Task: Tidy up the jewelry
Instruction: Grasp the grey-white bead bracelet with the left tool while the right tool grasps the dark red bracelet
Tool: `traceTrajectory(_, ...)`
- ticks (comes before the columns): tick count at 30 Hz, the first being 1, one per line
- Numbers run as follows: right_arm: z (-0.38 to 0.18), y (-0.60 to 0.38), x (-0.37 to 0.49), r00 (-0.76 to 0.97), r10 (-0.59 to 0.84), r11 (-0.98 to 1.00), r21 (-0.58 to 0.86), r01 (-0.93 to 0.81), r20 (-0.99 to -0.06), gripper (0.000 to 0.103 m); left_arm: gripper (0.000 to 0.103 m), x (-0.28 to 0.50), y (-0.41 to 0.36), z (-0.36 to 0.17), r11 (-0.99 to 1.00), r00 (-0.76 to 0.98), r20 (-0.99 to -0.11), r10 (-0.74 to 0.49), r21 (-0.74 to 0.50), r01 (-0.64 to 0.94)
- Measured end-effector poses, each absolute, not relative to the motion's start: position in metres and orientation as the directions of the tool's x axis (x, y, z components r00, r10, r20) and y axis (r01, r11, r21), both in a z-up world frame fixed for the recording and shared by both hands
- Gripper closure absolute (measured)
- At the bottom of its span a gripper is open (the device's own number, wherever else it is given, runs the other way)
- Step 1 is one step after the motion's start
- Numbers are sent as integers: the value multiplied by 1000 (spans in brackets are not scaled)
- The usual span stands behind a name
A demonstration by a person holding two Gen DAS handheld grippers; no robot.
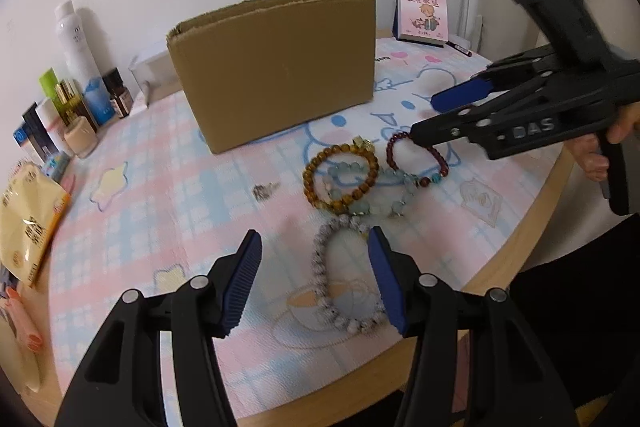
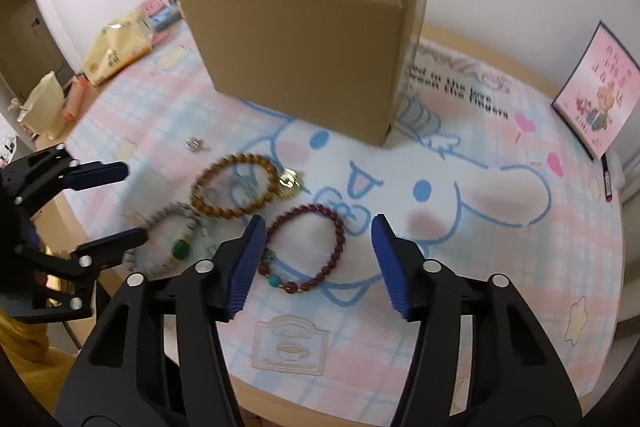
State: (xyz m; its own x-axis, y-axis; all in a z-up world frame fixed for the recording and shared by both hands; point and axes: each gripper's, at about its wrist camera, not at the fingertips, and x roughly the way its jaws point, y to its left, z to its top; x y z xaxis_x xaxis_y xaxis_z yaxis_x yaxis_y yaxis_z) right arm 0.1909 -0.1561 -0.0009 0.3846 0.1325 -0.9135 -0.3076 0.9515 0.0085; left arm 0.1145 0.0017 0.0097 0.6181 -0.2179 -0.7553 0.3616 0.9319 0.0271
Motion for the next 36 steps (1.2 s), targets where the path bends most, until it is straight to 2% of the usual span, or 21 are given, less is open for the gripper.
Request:
traceTrajectory(1,-4,-157,192,378,131,953,12,-303,-916,60,48,114,2,9,931,614,-756,-228,14,364)
traceTrajectory(4,-15,-164,197,344,119,962,22,-273,-932,62,48,114,5,4,934,602,-761,-241,-14,357)
traceTrajectory(10,-24,-164,200,330,105,964,15,-265,-938,67,57,113,6,-5,928,573,-777,-261,-39,370)
traceTrajectory(14,-25,-160,200,341,92,959,-8,-283,-936,71,69,117,9,-10,929,550,-789,-275,-71,363)
traceTrajectory(19,-26,-158,201,332,110,960,13,-281,-937,83,85,119,14,-12,934,552,-788,-273,-80,349)
traceTrajectory(21,-27,-158,202,325,126,960,32,-278,-937,87,94,120,17,-13,939,557,-785,-270,-85,335)
traceTrajectory(23,-27,-158,202,321,137,960,46,-276,-937,89,95,121,19,-13,941,559,-782,-276,-100,324)
traceTrajectory(25,-26,-158,202,321,144,961,55,-272,-936,95,95,122,20,-13,941,560,-780,-278,-105,320)
traceTrajectory(27,-26,-159,202,320,148,961,60,-269,-936,97,95,121,18,-13,943,564,-779,-273,-101,317)
traceTrajectory(36,-14,-182,202,311,243,961,184,-207,-919,97,95,120,25,11,936,604,-728,-325,-154,318)
